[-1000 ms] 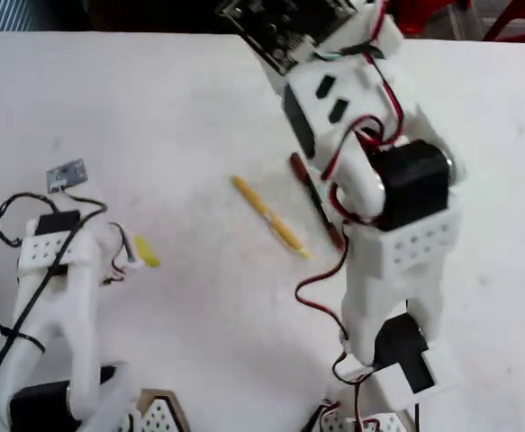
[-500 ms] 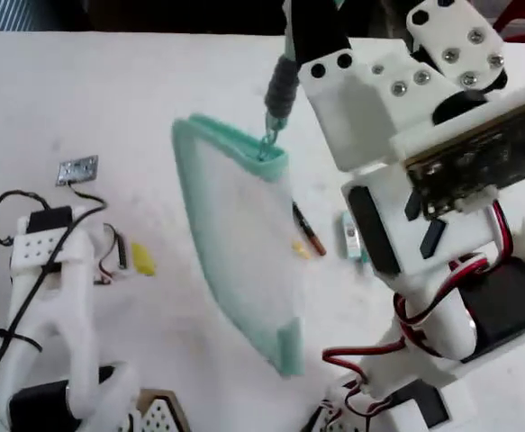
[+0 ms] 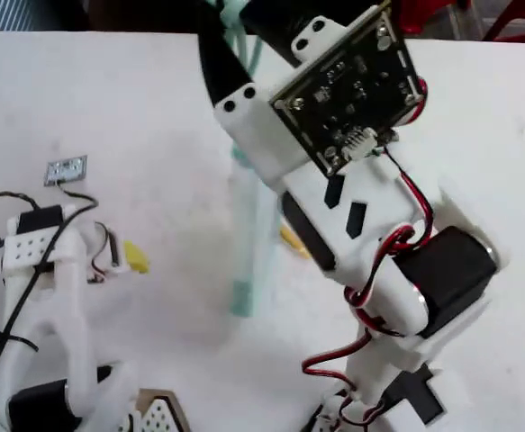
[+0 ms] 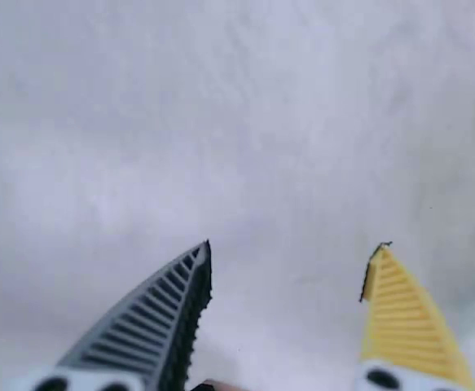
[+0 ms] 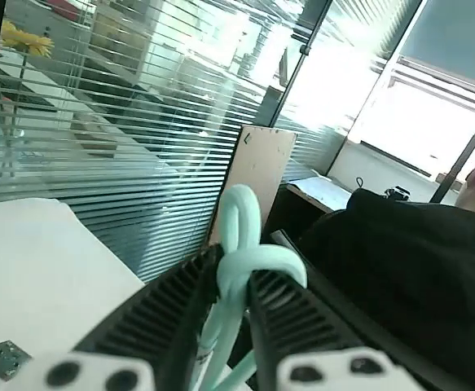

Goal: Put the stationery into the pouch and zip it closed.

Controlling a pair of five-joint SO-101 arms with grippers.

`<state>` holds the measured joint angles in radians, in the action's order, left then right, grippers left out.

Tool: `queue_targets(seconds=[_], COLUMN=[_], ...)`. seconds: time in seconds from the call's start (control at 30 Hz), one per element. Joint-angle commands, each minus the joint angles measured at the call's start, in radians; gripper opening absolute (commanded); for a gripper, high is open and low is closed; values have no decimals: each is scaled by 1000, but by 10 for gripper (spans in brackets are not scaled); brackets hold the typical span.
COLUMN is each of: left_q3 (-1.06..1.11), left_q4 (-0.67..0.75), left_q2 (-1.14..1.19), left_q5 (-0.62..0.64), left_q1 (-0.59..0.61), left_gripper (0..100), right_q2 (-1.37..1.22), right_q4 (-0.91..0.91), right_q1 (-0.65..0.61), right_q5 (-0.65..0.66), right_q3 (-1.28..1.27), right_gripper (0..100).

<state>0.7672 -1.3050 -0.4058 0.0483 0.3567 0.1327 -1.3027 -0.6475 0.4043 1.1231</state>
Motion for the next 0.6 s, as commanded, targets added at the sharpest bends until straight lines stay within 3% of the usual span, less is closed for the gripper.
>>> queue_targets(seconds=[0.0,0.13,0.27,0.43,0.57], left_q3=[-253,-537,-643,-612,-608], left_q4=[-180,-350,-347,-296,-359], left_q2=[-67,-196,-340,-455,-510], left_q5=[-98,-239,-318,-236,-249], left_q1=[2,2,-27,8,-16], left_gripper=[329,369,369,249,316], right_q2=[-41,-127,-179,-186,-186], right_q4=[84,107,111,113,111], right_q1=[-4,10,8,5,10], right_q5=[-8,-8,-8,-8,-8], right_q3=[-3,0,2,2,2], right_gripper=[17,17,17,17,17])
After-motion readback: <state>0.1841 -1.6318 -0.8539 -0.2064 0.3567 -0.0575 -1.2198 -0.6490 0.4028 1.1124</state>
